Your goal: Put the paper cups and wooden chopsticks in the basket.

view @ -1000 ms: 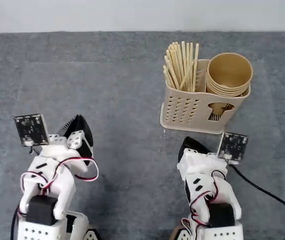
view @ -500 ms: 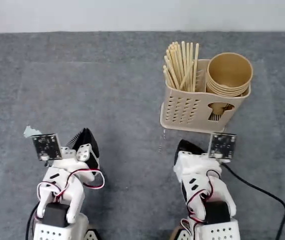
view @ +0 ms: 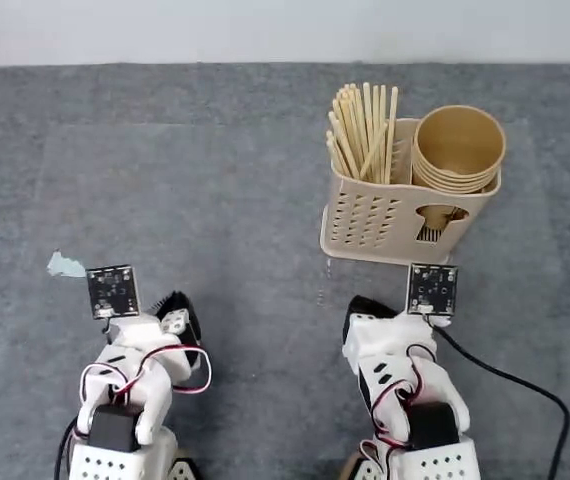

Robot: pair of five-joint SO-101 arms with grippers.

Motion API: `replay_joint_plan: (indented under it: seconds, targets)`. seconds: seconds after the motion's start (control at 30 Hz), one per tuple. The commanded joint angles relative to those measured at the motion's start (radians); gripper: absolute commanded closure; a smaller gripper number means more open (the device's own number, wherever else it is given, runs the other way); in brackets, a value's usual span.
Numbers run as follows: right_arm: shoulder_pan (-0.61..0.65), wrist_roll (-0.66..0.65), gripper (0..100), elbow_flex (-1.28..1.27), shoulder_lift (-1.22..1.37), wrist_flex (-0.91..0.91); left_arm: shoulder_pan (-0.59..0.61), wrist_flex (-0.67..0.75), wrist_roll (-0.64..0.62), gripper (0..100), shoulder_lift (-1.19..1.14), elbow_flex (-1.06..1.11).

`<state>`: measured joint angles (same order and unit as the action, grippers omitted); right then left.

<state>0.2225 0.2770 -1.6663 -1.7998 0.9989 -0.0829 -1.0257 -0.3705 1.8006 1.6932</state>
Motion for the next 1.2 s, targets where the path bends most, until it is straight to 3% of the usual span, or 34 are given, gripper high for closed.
replay_joint_plan:
  seconds: [0.0, 0.1, 0.27, 0.37, 0.6, 1.17]
  targets:
    - [0.002, -0.014, 99.1, -0.017, -0.005, 0.076, 0.006, -0.058, 0.084, 99, 0.008, -0.008]
    - [0.002, -0.051, 99.1, -0.017, -0.005, 0.165, 0.006, -0.132, 0.164, 99, 0.008, -0.008]
    - [-0.001, -0.226, 99.0, -0.017, -0.010, 0.288, 0.014, -0.235, 0.269, 99, 0.014, -0.008]
    - [-0.024, -0.284, 99.0, -0.017, -0.010, 0.300, 0.094, -0.232, 0.239, 99, 0.014, -0.008]
    - [-0.099, -0.269, 99.0, -0.017, -0.013, 0.309, 0.253, -0.230, 0.069, 99, 0.014, -0.010]
    - [-0.096, -0.272, 99.0, -0.017, -0.013, 0.309, 0.270, -0.230, 0.057, 99, 0.014, -0.010]
